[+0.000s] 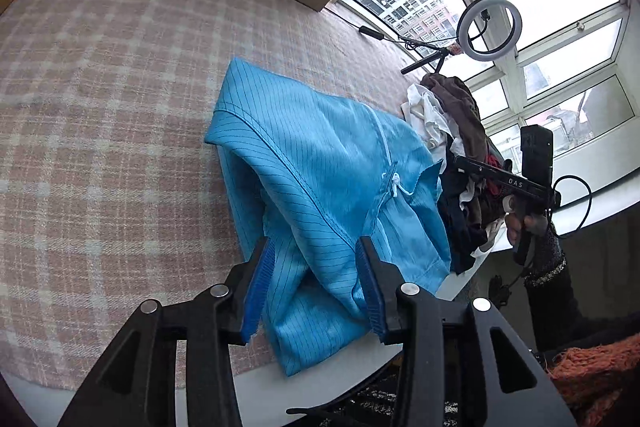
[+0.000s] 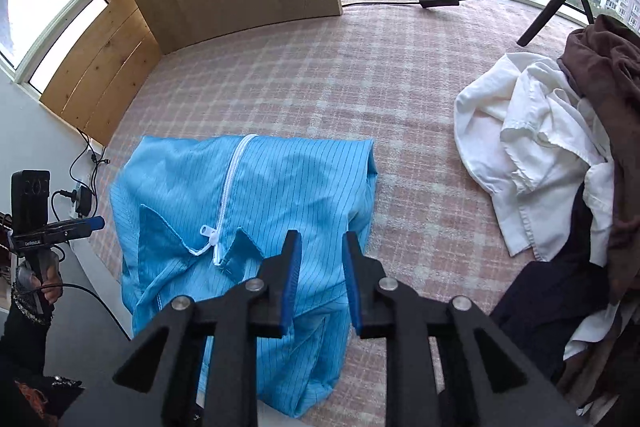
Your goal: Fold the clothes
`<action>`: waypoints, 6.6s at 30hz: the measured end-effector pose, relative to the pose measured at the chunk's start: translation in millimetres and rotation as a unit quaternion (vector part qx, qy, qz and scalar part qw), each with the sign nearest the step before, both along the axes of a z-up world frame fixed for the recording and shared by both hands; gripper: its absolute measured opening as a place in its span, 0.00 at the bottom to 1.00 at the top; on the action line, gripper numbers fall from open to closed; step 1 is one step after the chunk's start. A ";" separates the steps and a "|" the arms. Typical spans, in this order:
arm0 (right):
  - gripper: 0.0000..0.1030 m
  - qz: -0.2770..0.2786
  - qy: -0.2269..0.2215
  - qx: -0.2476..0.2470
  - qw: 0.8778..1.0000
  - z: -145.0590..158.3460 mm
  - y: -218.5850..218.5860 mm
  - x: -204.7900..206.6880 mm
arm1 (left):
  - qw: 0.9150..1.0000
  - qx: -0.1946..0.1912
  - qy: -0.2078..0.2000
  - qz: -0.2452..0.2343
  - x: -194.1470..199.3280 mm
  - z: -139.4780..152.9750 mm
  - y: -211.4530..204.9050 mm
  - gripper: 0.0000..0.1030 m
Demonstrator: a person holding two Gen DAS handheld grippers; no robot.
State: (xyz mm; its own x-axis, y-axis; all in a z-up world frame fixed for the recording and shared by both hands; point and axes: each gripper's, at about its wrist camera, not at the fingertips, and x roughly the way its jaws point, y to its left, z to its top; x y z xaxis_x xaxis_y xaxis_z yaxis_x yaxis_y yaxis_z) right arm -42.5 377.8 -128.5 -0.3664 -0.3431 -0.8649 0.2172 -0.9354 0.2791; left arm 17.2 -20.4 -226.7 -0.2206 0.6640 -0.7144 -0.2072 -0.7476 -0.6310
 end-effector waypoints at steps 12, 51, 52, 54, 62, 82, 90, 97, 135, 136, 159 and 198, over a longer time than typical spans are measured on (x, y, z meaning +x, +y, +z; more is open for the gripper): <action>0.39 0.238 -0.007 0.039 0.970 -23.6 -251.8 17.8 | 1.000 0.000 -0.025 0.008 31.5 -51.0 -17.1 0.38; 0.06 0.067 -0.014 0.004 0.998 -20.3 -103.6 28.9 | 0.995 -0.018 0.087 0.042 -5.6 6.3 -54.8 0.33; 0.09 0.029 -0.015 0.006 0.999 -22.1 -78.1 34.6 | 0.995 -0.012 0.087 0.041 -8.4 9.4 -50.5 0.35; 0.26 -0.044 -0.021 0.016 0.999 -29.1 -28.8 46.4 | 0.996 0.004 0.081 0.040 -15.3 11.6 -43.7 0.38; 0.26 -0.060 0.013 -0.031 0.998 -44.8 -1.9 39.7 | 0.998 -0.008 0.064 0.007 -43.9 -11.0 19.5 0.38; 0.44 -0.019 -0.009 -0.100 0.995 -66.7 41.7 16.6 | 0.998 -0.021 0.052 0.042 -34.4 4.2 34.9 0.46; 0.47 -0.039 -0.050 -0.061 0.996 -106.9 42.1 -6.9 | 0.989 -0.077 -0.009 0.124 -49.6 -13.9 -5.4 0.63; 0.53 -0.032 -0.078 -0.039 0.996 -135.4 32.1 -14.1 | 0.986 -0.084 -0.052 0.133 -57.0 -45.5 7.0 0.63; 0.06 0.107 0.006 -0.099 0.989 -90.0 -48.1 -30.3 | 0.988 -0.112 0.022 0.106 -47.2 -15.3 27.9 0.07; 0.06 0.112 0.013 -0.099 0.989 -82.1 -54.8 -32.6 | 0.987 -0.115 0.031 0.104 -49.8 -9.5 23.7 0.07; 0.06 0.296 0.094 0.067 0.948 9.0 -331.6 -175.7 | 0.969 -0.058 0.083 0.225 -93.0 15.0 -183.1 0.07; 0.28 0.431 0.067 0.151 0.887 -73.1 -503.4 -309.5 | 0.952 -0.072 0.112 0.277 -105.8 36.0 -241.8 0.20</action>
